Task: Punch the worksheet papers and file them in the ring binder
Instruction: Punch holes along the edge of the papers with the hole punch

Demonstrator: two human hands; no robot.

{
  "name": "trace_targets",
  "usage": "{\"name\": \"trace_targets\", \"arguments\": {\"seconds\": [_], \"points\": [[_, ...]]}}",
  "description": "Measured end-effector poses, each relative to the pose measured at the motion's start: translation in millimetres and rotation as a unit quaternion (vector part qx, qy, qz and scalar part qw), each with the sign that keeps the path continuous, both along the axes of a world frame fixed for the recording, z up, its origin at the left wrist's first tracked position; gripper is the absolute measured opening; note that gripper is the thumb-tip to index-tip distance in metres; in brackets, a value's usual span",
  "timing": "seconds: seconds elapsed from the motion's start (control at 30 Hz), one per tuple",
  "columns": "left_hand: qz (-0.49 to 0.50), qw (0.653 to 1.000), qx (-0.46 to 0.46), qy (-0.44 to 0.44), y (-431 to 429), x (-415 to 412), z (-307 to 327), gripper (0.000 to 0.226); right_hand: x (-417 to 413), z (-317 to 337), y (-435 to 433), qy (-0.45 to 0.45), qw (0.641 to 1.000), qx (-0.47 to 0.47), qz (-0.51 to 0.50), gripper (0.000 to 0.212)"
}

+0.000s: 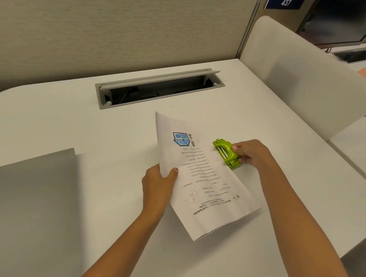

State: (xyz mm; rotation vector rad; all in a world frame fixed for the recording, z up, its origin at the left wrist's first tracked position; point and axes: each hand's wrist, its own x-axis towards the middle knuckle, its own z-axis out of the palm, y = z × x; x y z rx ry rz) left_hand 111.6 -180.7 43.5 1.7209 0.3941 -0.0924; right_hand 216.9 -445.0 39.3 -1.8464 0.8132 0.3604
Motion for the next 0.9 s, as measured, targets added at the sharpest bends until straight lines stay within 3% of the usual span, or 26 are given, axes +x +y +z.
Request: {"name": "trace_targets", "arguments": {"seconds": [0.27,0.47,0.9], "points": [[0.001,1.0,0.015,-0.017,-4.3,4.7,9.5,0.024,1.4,-1.1,-0.3,0.007,1.0,-0.001,-0.002,0.021],[-0.022,0.998,0.052,-0.038,-8.6,11.0,12.7,0.005,0.6,-1.5,-1.0,0.002,1.0,0.003,0.0,0.02],[-0.031,0.992,0.097,-0.081,-7.5,6.6,21.7,0.012,-0.5,1.3,1.0,0.0,1.0,0.007,-0.002,0.02]]}}
